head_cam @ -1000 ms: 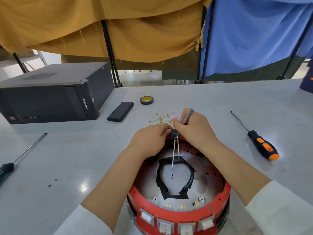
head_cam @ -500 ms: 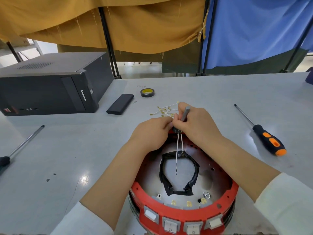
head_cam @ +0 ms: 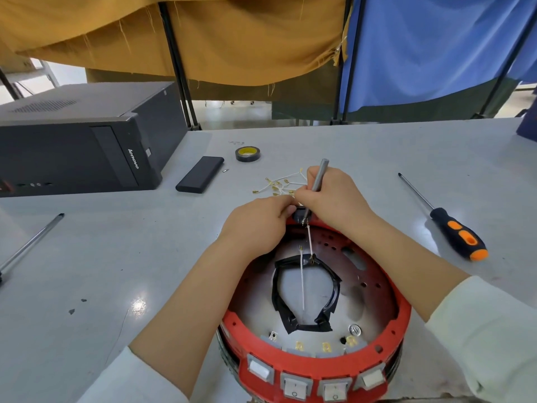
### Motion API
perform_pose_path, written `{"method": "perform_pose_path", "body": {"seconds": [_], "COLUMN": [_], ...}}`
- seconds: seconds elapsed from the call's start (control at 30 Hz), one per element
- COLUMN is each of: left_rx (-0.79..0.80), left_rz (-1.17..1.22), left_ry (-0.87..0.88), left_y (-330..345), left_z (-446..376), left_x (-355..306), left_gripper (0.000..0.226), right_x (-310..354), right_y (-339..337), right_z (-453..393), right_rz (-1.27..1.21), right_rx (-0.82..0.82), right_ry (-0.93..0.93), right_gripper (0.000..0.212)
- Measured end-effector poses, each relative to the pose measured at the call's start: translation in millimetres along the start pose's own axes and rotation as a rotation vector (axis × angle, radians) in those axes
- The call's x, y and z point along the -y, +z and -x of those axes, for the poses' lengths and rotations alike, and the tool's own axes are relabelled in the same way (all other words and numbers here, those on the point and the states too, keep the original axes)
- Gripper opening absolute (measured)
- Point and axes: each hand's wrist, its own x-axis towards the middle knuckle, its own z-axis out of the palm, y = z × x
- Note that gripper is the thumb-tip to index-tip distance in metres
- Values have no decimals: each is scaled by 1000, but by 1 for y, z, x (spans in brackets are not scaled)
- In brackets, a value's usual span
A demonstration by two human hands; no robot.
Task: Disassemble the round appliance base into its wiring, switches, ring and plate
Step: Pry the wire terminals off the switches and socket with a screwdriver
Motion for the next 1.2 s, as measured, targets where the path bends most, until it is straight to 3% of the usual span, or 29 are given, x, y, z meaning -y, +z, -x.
{"method": "perform_pose_path", "body": {"seconds": [0.37, 0.47, 0.63, 0.7, 0.77, 0.9, 1.0, 1.2], "left_rx": [9, 18, 7, 10, 18, 2, -2, 3], "left_rz": [59, 87, 80, 88, 93, 79, 76, 64], "left_ry": [-26, -61, -62, -77, -85, -74, -70, -62], "left_y": [-1, -3, -3, -4, -4, -3, -3, -3], "left_z": [0, 0, 1, 1, 1, 2, 2, 3], "left_x": [1, 1, 0, -1, -2, -3, -3, -4], "left_gripper": [27, 23, 22, 23, 24, 27, 28, 29], "right_x": [-7, 3, 28, 36, 44, 53, 51, 41], "right_y": [0, -8, -32, -36, -33, -19, -8, 2], "right_z": [5, 7, 27, 42, 58, 83, 86, 87], "right_rz": [-105, -182, -29, 96, 374, 745, 805, 686], "right_rx": [-143, -60, 224, 313, 382, 380, 387, 366], "right_ry": [-58, -83, 7, 32, -4, -94, -64, 16], "right_gripper": [37, 29, 43, 36, 27, 5, 10, 16]}}
